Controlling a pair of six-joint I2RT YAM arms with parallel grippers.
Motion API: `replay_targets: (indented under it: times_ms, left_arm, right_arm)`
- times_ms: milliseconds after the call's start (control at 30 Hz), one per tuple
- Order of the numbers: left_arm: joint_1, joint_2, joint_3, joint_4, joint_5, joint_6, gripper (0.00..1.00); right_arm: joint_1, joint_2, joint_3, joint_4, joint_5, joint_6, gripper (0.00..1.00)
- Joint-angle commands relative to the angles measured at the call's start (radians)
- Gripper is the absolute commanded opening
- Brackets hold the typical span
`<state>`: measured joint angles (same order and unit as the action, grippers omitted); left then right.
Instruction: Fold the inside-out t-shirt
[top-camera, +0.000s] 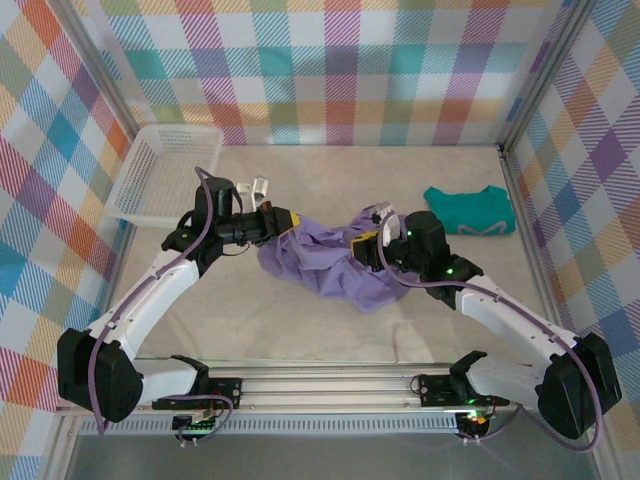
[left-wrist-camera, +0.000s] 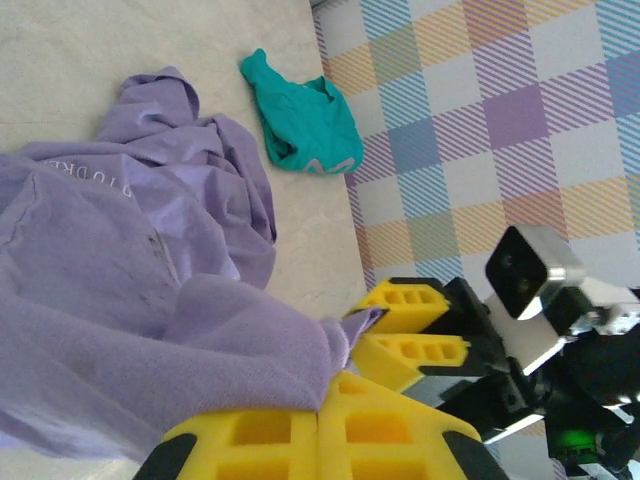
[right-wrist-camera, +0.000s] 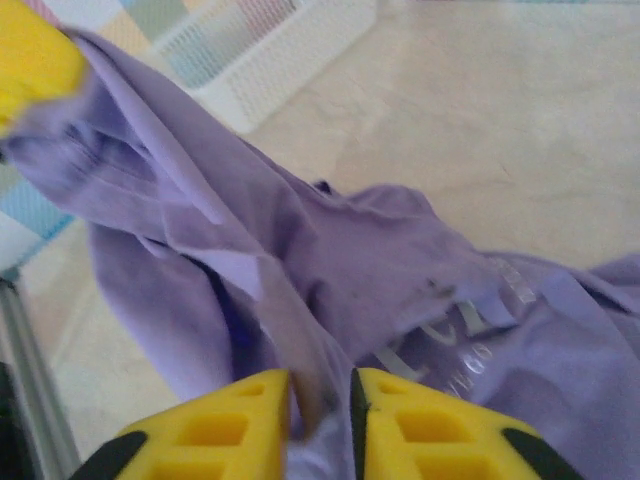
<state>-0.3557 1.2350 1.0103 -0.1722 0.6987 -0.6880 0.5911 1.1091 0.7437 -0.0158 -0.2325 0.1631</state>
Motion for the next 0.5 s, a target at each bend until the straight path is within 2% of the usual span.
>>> replay_targets:
  times_ms: [0,167,333,467]
  left_arm:
    - [0.009,-0.014,0.030,0.036,0.030,0.002,0.00]
    - [0.004,0.001,0.037,0.031,0.024,0.003,0.00]
    - [-0.003,0.008,0.045,0.024,0.019,0.005,0.00]
    - [-0.006,0.011,0.050,0.019,0.018,0.007,0.00]
  right_arm:
    - [0.041,-0.050,0.041,-0.103,0.080,-0.184,0.32]
    - [0.133,-0.067,0.108,-0.156,0.135,-0.361,0.41]
    - [0.226,0.030,0.215,-0.212,0.267,-0.501,0.45]
    - [0.267,0.119,0.303,-0.259,0.310,-0.582,0.47]
